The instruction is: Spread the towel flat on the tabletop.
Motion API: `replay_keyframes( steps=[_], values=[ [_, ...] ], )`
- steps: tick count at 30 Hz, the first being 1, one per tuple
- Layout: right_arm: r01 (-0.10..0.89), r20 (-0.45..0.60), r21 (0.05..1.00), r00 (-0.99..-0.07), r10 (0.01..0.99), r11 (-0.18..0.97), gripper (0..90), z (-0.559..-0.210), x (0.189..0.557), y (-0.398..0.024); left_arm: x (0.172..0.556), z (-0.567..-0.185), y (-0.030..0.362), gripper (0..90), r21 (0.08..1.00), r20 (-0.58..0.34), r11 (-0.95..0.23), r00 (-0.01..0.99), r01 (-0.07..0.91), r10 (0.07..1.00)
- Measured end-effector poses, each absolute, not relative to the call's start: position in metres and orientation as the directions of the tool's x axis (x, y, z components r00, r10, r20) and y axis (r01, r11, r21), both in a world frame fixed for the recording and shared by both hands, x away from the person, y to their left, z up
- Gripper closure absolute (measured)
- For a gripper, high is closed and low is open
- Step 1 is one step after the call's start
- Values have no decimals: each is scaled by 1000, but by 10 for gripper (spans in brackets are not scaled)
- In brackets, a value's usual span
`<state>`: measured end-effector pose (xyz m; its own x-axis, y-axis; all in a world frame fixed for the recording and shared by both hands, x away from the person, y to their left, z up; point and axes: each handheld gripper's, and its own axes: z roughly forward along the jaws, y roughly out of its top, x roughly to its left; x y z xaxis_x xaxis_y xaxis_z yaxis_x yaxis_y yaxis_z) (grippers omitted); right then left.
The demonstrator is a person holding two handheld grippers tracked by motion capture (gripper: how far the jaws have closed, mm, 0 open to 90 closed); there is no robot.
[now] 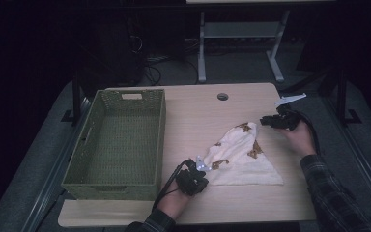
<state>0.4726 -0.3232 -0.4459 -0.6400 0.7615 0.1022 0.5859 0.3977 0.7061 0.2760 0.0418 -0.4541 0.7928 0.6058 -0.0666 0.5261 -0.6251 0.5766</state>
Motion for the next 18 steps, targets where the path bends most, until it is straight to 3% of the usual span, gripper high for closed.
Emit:
replay_keyframes(
  steps=[11,14,16,18],
  values=[
    [601,158,702,-654,740,381,707,-471,477,-314,276,-454,42,872,578,-68,-624,793,526,605],
    [591,133,697,-663,737,406,776,-474,476,-311,276,-454,42,872,578,-66,-625,793,525,606],
    [584,125,698,-669,733,415,867,-474,474,-308,276,-454,42,872,577,-66,-625,793,525,605],
    [579,109,696,-669,735,424,872,-473,474,-308,276,-454,42,872,577,-66,-626,793,525,605]
  ],
)
